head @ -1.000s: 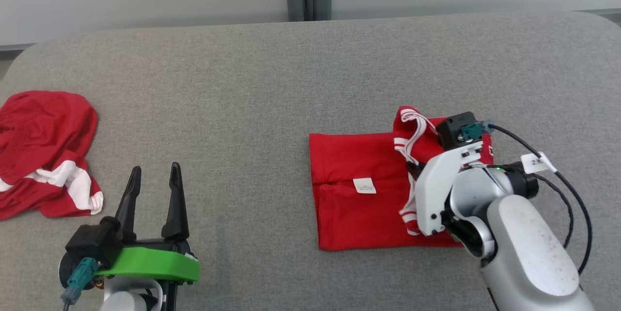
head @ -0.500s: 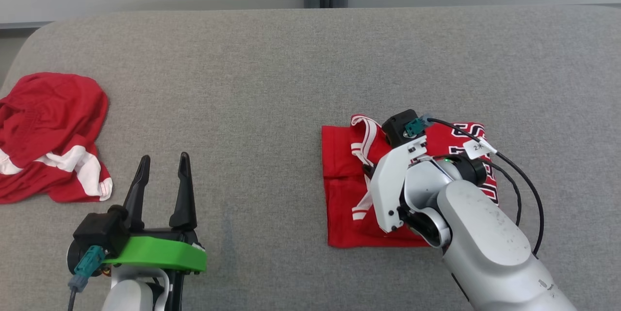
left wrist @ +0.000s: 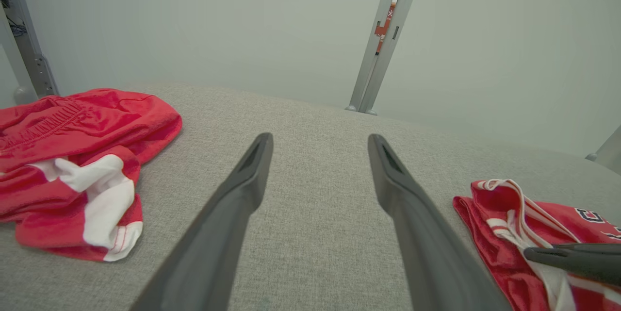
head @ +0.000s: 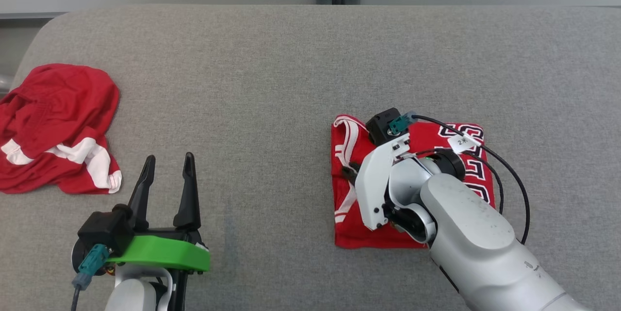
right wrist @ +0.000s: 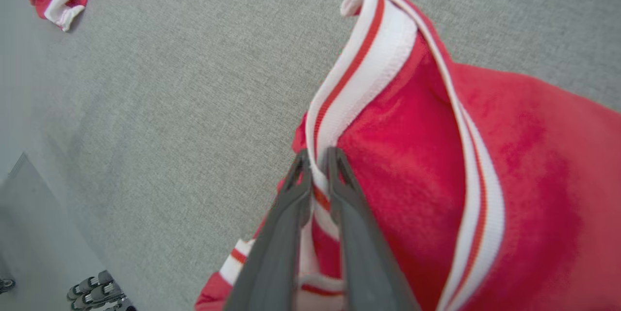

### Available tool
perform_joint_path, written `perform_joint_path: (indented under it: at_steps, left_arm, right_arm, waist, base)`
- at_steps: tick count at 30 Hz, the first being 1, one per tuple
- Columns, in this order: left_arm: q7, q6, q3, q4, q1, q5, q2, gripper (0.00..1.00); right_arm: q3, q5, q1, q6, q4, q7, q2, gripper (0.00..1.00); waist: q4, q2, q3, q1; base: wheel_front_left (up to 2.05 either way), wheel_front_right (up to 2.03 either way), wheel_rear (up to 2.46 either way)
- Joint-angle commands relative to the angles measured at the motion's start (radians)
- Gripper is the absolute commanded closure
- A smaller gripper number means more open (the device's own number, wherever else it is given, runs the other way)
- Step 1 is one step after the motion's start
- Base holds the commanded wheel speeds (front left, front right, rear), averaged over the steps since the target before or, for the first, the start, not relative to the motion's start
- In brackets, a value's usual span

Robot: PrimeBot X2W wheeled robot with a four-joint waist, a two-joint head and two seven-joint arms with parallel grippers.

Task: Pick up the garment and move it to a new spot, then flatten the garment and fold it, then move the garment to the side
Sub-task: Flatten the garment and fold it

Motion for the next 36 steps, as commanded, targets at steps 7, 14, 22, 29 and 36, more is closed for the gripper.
perform_joint_path:
  at_steps: [7,14,22,29,36]
  left_arm:
    - [-0.003,-0.003,0.015,-0.005,0.001,-0.005,0.002,0.0]
    - [-0.003,-0.003,0.024,-0.005,0.015,0.002,0.002,0.0]
    - [-0.003,-0.003,0.036,0.002,0.046,0.016,0.002,0.0]
    - [-0.003,-0.002,0.042,0.003,0.069,0.013,0.002,0.0]
    - [-0.003,-0.002,0.029,-0.002,0.065,0.009,0.002,0.0]
  right_arm:
    - [0.061,0.129,-0.032,0.0,-0.033,-0.047,0.0,0.0]
    - [0.04,0.171,-0.042,0.0,-0.11,-0.134,-0.001,0.0]
    - [-0.217,-0.068,0.06,0.0,-0.165,-0.367,-0.085,0.0]
    - [-0.405,-0.226,0.207,0.0,-0.221,-0.483,-0.129,0.0]
    - [-0.426,-0.275,0.337,0.0,-0.212,-0.537,-0.103,0.0]
  waist:
    - [-0.014,0.0,-0.009,0.0]
    - [-0.037,0.0,-0.034,0.0]
    - [-0.068,0.0,-0.084,0.0]
    - [-0.101,0.0,-0.114,0.0]
    - [-0.108,0.0,-0.107,0.0]
  base:
    - [0.0,0.0,0.0]
    - [0.0,0.0,0.0]
    - [0.0,0.0,0.0]
    - [0.0,0.0,0.0]
    - [0.0,0.0,0.0]
